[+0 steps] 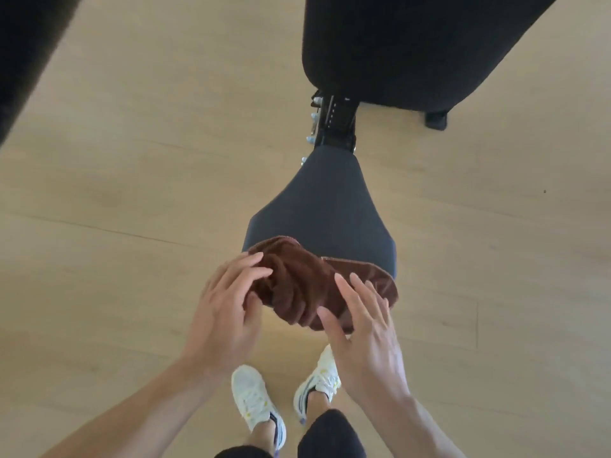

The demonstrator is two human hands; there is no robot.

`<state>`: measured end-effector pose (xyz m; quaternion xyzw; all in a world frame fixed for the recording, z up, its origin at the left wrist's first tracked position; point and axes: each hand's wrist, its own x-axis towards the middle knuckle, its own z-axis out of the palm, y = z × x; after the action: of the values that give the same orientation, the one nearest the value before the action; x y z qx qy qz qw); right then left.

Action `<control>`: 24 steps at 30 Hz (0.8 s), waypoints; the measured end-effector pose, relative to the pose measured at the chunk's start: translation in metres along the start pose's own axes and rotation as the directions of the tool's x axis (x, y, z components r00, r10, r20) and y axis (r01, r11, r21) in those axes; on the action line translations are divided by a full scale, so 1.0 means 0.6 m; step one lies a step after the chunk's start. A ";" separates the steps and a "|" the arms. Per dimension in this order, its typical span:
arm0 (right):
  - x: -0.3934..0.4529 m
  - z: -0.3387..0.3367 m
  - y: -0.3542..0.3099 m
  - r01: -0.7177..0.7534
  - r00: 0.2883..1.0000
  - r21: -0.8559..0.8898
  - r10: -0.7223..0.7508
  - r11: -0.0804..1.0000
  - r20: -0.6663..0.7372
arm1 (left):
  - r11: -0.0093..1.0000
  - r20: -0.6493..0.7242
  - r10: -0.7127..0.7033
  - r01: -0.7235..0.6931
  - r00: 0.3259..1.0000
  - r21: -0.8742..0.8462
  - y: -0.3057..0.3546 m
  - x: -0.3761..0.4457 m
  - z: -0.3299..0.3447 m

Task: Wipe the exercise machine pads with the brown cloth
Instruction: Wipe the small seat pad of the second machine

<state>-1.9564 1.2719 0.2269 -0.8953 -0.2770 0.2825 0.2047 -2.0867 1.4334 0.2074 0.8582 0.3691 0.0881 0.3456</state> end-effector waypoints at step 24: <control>0.223 0.101 -0.034 0.411 0.911 -0.208 -0.405 0.888 0.074 | 0.973 -0.194 -0.228 0.221 0.954 -0.058 -0.023 0.068 0.119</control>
<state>-1.9100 1.3821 0.1393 -0.8300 -0.4910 0.2138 0.1557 -2.0368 1.4307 0.1411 0.7912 0.4954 0.1404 0.3300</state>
